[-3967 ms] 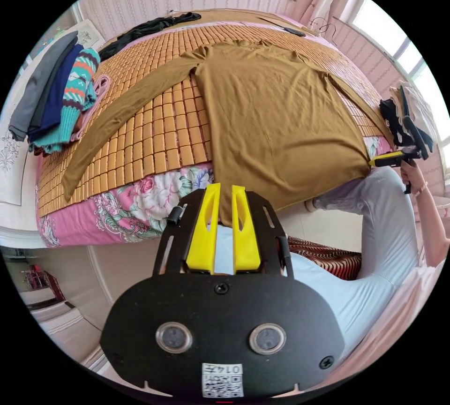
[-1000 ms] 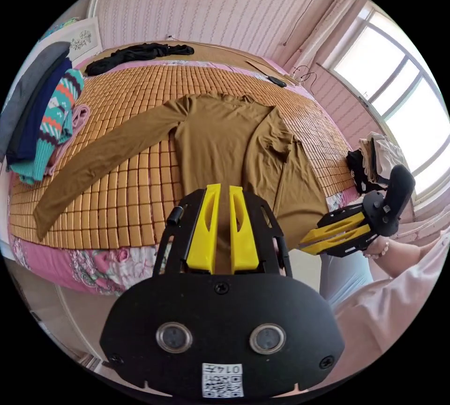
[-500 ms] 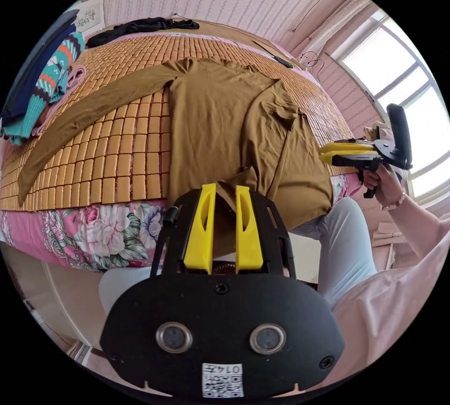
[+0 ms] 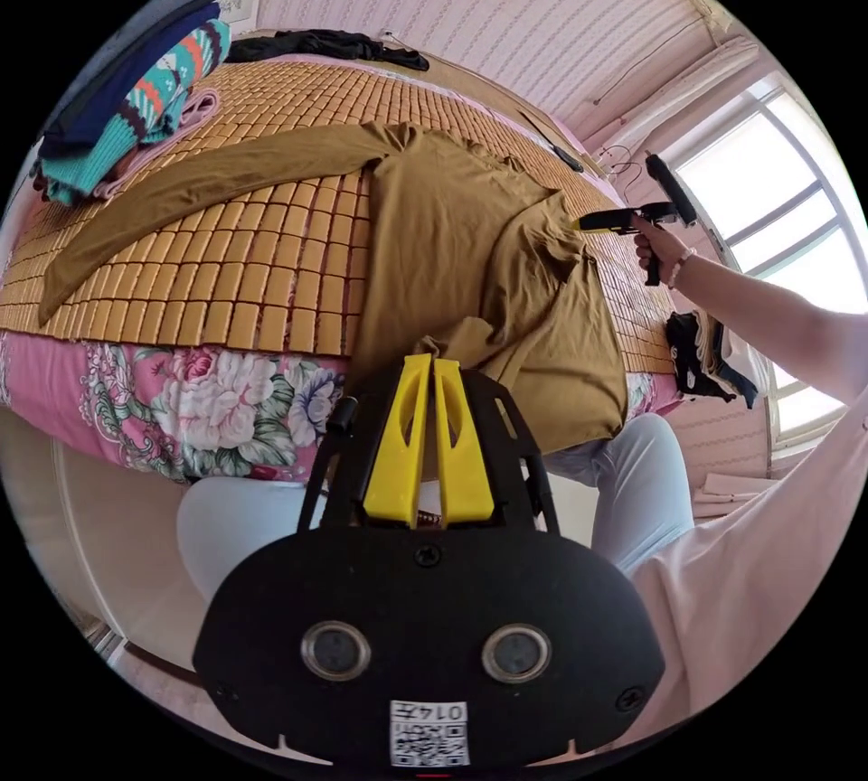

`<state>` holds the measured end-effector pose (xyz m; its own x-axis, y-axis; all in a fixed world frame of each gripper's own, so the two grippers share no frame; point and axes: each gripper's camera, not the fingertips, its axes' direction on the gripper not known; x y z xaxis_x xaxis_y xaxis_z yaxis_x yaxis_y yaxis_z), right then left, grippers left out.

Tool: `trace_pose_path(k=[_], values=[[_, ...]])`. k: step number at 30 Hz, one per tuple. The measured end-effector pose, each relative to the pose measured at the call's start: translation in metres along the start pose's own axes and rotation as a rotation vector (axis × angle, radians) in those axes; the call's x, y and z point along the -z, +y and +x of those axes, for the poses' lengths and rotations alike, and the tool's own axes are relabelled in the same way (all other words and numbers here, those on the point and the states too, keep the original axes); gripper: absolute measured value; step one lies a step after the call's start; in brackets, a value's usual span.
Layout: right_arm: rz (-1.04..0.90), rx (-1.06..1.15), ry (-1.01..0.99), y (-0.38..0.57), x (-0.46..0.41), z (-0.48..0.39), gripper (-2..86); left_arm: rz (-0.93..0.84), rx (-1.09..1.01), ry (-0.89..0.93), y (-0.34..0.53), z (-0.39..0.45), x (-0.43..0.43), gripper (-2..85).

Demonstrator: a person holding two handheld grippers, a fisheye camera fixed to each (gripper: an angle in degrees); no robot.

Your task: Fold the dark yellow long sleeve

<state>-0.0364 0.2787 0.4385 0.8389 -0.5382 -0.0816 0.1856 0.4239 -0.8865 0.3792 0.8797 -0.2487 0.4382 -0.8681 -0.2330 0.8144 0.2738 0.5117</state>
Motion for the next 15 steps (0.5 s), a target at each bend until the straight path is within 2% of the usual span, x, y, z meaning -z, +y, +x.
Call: trace_pose_path(k=[3,8,11,13,15], values=[[-0.097,0.024,0.054,-0.007,-0.032,0.004,7.7,-0.050,0.031,-0.011,0.005,-0.010,0.004,-1.0],[-0.052,0.013,0.059,-0.010,-0.036,0.009,7.9,-0.070,0.007,-0.014,0.009,-0.007,0.010,-1.0],[0.086,0.049,-0.015,0.007,-0.015,-0.013,8.7,-0.067,0.020,-0.019,0.007,-0.009,0.011,-1.0],[0.135,0.194,-0.114,0.035,-0.009,-0.062,8.7,-0.060,0.032,-0.013,0.008,-0.012,0.014,-1.0],[0.106,0.328,-0.174,0.059,-0.018,-0.107,8.8,-0.062,0.034,-0.007,0.009,-0.013,0.016,-1.0]])
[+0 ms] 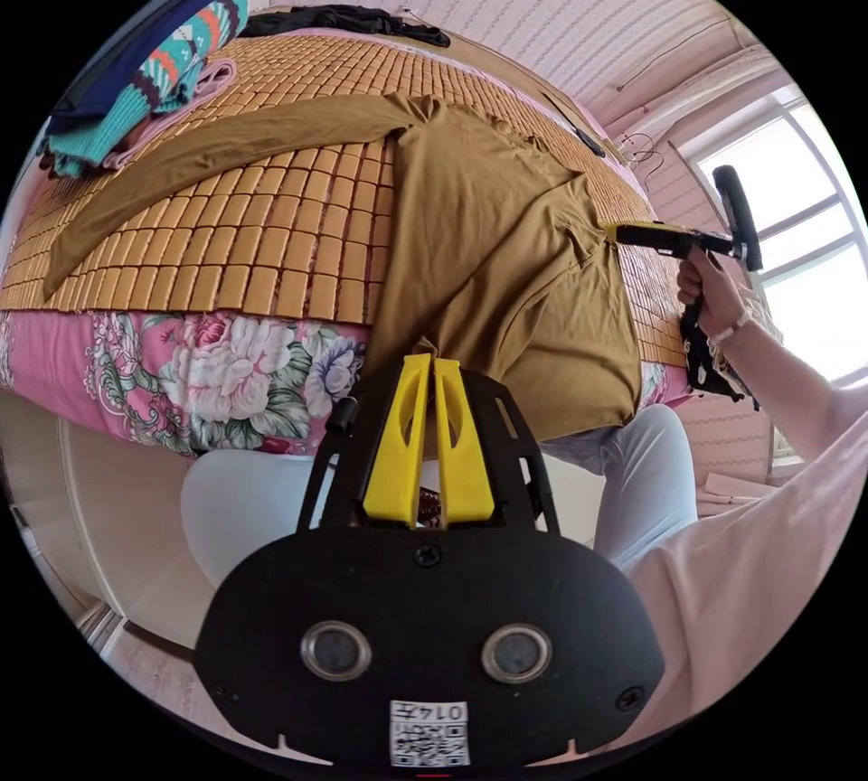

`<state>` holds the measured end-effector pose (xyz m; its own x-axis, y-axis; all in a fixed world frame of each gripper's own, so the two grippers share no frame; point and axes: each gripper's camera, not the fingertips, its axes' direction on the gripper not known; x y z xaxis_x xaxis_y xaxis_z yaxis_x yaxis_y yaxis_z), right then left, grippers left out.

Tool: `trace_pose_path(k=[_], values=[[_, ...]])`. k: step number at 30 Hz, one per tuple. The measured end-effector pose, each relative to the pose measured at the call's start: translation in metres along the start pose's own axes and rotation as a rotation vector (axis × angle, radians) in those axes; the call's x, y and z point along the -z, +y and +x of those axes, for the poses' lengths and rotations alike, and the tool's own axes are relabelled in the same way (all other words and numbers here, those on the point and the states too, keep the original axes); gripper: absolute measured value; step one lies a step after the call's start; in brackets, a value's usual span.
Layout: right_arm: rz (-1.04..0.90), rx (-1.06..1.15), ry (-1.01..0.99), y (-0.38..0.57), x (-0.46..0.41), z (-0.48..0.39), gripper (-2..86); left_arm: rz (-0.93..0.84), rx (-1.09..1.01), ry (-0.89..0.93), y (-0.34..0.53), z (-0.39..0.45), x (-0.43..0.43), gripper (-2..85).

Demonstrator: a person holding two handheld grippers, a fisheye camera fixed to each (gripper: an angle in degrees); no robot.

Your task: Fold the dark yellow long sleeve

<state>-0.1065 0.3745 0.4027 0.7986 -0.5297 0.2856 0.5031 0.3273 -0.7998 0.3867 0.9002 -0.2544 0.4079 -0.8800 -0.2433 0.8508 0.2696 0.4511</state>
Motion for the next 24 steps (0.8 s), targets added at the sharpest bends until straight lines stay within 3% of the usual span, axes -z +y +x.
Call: trace_pose_path(k=[5,10,16,24], values=[[-0.084,0.211,0.018,0.005,-0.047,-0.084,10.3,-0.012,-0.001,0.014,0.003,-0.003,0.005,-1.0],[-0.222,0.028,0.018,-0.027,-0.088,-0.056,8.9,-0.029,0.001,-0.005,0.005,-0.003,0.009,-1.0],[-0.241,0.004,-0.016,-0.018,-0.083,-0.027,2.0,0.011,0.039,0.026,0.007,-0.008,0.016,-1.0],[-0.297,0.052,0.021,0.020,-0.077,-0.001,0.5,0.018,-0.035,0.047,0.018,0.005,0.033,-1.0]])
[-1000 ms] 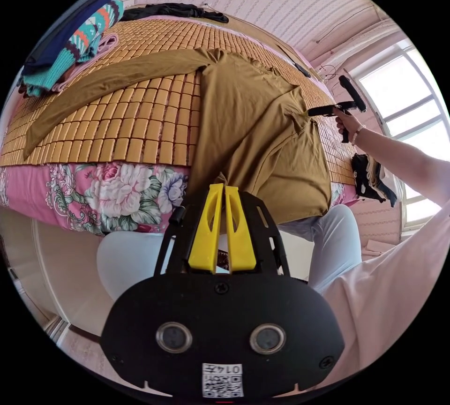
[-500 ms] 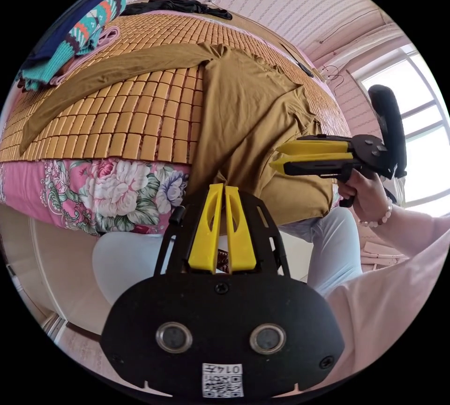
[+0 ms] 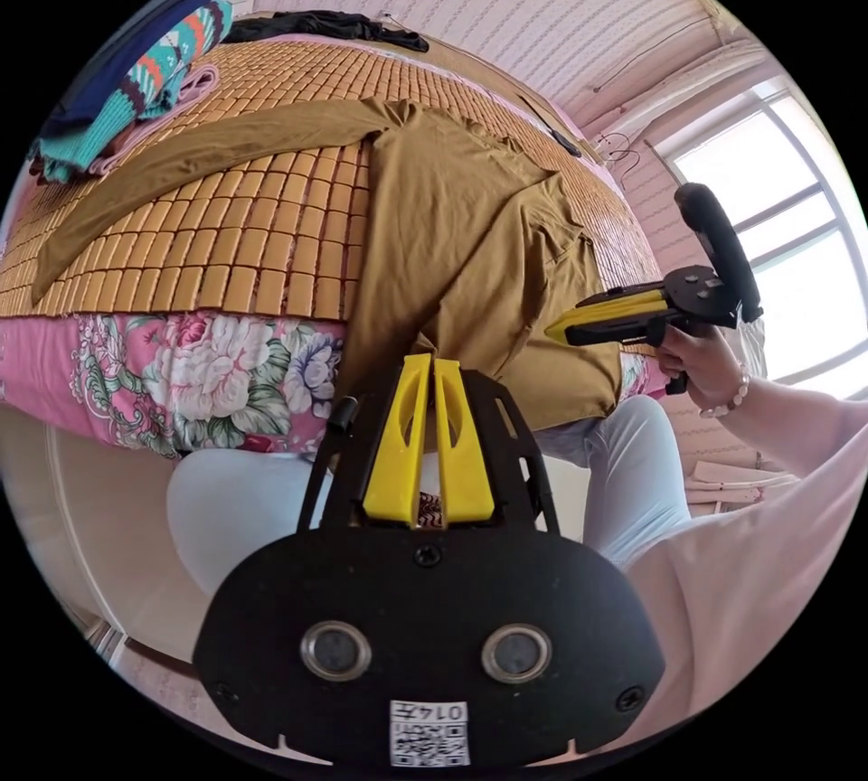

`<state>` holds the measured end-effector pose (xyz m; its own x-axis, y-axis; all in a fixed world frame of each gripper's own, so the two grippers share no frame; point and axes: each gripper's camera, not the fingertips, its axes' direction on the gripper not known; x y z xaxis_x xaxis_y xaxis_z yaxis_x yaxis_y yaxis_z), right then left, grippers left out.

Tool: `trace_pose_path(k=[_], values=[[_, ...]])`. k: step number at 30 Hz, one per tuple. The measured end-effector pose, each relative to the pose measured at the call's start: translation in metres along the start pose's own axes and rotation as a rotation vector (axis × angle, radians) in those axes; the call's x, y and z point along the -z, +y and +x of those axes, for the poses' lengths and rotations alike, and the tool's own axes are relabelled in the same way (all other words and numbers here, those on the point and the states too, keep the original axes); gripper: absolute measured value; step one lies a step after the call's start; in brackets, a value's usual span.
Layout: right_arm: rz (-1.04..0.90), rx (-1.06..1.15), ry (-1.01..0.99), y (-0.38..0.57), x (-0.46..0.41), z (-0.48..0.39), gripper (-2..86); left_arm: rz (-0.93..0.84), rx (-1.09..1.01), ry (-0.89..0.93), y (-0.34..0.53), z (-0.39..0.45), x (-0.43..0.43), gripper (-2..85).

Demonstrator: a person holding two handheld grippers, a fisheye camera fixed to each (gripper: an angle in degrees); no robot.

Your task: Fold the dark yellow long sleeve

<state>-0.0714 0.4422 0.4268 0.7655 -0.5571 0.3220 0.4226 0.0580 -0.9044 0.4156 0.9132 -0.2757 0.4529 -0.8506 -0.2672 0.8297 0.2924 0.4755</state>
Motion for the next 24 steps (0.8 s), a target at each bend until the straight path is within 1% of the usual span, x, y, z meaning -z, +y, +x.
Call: trace_pose_path(k=[5,8,10,13,15,16,18,22,24], values=[[0.020,-0.067,-0.012,0.009,-0.002,0.033,3.7,-0.031,0.016,-0.008,-0.002,-0.003,0.000,-1.0],[0.095,-0.187,-0.001,0.011,0.009,0.071,4.6,-0.051,0.019,-0.006,-0.003,-0.003,-0.002,-1.0],[0.163,-0.321,-0.023,0.012,0.017,0.109,5.4,-0.070,0.021,-0.013,-0.005,-0.002,-0.004,-1.0],[0.185,-0.472,-0.064,0.008,0.010,0.150,6.5,-0.075,0.019,-0.028,-0.006,0.001,-0.004,-1.0],[0.161,-0.518,-0.087,0.005,-0.002,0.167,6.0,-0.070,0.016,-0.040,-0.007,0.003,-0.002,-1.0],[0.128,-0.532,-0.076,0.004,-0.010,0.174,5.1,-0.069,0.008,-0.054,-0.008,0.004,0.000,-1.0],[0.142,-0.523,-0.045,0.008,-0.012,0.181,1.4,-0.070,-0.010,-0.083,-0.011,0.006,0.004,-1.0],[0.145,-0.458,-0.066,0.015,-0.018,0.192,-0.1,-0.073,-0.032,-0.099,-0.015,0.004,0.011,-0.9],[0.147,-0.445,-0.071,0.018,-0.021,0.196,-0.3,-0.119,-0.038,-0.106,-0.016,0.001,0.003,-0.7]])
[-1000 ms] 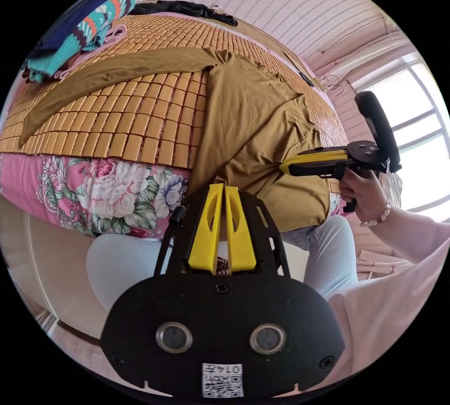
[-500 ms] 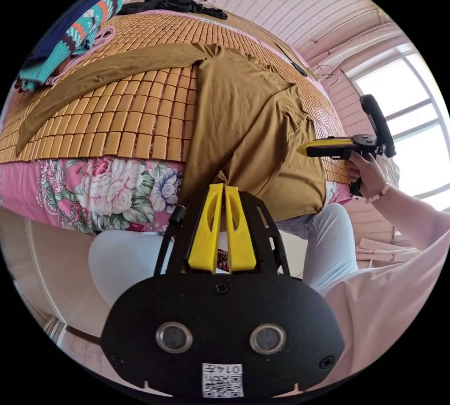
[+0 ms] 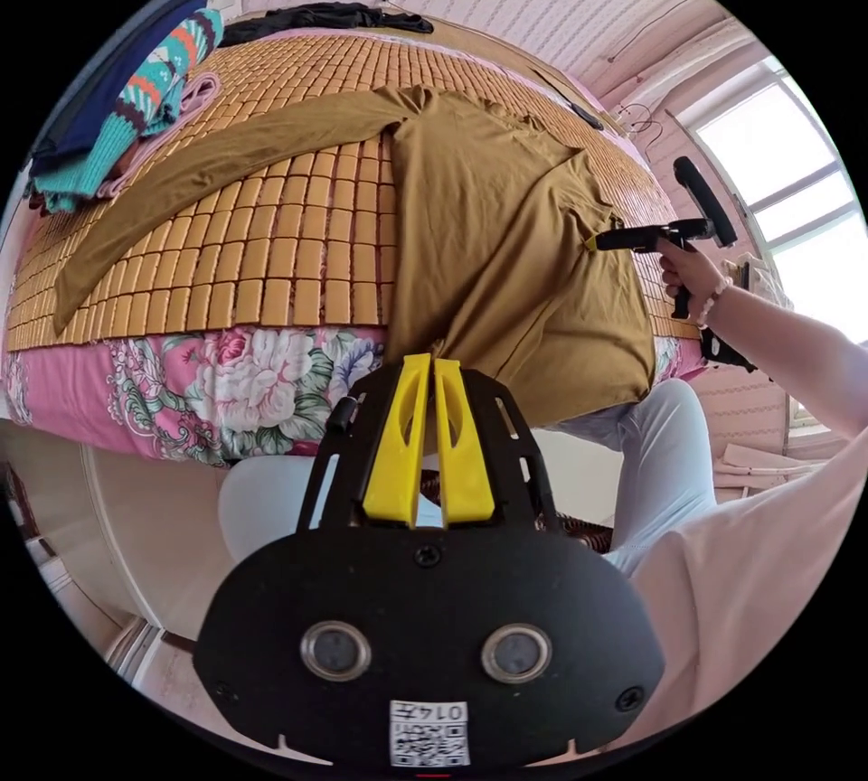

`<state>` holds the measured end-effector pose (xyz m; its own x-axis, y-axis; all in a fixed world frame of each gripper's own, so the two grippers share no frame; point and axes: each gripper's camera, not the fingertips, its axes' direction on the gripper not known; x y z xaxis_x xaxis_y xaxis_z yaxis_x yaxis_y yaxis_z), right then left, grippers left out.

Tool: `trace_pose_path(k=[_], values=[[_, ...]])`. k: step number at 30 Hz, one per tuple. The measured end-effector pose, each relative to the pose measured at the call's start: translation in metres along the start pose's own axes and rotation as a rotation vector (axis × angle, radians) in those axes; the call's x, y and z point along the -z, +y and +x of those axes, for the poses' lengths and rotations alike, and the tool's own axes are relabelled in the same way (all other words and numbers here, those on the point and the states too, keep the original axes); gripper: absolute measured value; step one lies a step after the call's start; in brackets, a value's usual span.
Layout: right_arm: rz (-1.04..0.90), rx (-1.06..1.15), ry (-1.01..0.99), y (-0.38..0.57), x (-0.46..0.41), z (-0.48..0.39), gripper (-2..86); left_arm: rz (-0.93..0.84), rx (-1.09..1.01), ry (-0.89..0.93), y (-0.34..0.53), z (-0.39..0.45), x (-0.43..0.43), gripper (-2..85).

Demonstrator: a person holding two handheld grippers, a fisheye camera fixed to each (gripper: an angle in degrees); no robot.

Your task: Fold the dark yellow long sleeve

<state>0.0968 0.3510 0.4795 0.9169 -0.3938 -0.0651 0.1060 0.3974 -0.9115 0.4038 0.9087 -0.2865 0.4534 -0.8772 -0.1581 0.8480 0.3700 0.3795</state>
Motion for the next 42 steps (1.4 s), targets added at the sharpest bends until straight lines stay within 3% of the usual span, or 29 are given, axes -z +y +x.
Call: trace_pose_path(k=[5,10,12,20,30,37,42], values=[[-0.028,0.018,0.012,0.006,-0.002,0.010,0.3,0.025,-0.002,0.059,0.000,0.003,0.008,1.1],[-0.066,0.113,0.154,0.032,-0.011,0.007,1.6,0.019,-0.016,-0.018,-0.003,0.001,0.011,4.5],[-0.050,0.141,0.098,0.041,-0.009,0.001,2.2,0.004,-0.061,-0.064,-0.009,0.007,0.009,5.2],[-0.035,0.560,-0.038,0.084,-0.033,-0.116,6.6,-0.093,-0.159,-0.059,-0.033,0.026,-0.018,2.0],[-0.182,0.335,-0.280,0.079,-0.098,-0.099,11.2,-0.050,-0.089,-0.012,-0.028,0.017,0.002,-0.8],[-0.189,0.290,-0.353,0.069,-0.116,-0.082,1.8,-0.066,-0.083,-0.012,-0.038,0.017,0.002,-0.8],[-0.192,0.313,-0.350,0.078,-0.122,-0.081,0.2,-0.053,-0.086,0.007,-0.041,0.016,0.009,-0.8]])
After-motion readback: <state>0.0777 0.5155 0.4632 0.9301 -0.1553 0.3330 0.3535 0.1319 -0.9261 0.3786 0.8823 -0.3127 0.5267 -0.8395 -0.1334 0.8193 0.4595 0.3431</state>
